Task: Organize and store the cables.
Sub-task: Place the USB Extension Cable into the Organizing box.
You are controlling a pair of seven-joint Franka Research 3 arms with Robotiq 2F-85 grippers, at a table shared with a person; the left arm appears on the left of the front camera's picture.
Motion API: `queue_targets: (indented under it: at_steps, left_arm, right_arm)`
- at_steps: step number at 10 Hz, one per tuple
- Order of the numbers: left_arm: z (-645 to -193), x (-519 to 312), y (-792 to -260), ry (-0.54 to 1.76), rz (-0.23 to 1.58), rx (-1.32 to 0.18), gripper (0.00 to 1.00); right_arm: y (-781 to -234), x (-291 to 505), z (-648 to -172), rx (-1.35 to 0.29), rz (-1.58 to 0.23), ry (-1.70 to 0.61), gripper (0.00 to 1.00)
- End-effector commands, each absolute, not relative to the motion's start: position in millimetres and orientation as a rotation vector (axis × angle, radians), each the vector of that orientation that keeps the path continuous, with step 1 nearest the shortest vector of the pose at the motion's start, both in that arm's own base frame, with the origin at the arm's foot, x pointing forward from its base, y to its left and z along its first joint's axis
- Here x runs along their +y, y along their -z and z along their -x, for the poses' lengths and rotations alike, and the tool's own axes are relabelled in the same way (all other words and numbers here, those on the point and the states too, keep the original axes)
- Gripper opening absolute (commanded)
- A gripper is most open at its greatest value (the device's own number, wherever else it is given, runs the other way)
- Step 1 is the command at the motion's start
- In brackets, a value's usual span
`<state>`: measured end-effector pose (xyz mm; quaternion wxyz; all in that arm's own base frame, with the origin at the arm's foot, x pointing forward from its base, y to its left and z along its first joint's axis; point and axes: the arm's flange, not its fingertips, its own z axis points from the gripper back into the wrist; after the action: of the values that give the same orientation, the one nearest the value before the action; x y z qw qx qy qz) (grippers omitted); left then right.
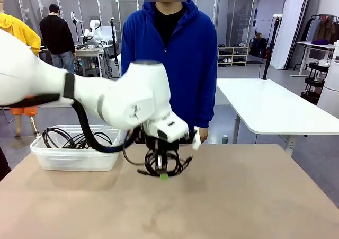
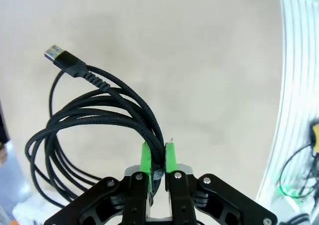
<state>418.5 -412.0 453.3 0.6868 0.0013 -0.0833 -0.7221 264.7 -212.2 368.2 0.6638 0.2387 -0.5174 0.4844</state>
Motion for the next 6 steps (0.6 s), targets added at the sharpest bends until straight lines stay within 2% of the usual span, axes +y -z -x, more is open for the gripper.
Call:
queue_targets:
  at_steps: [1, 6]
  left_arm:
    - [-408.7, -397.5, -470.8, 1.646, -0.016, -0.200, 0.00]
    - [-412.5, -406.6, -477.4, 1.627, -0.025, -0.212, 0.00]
  right_arm:
    - [-371.9, -212.0, -267.0, -1.179, -0.549, -1.073, 1.00]
    - [-371.9, -212.0, -267.0, -1.179, -0.549, -1.073, 1.00]
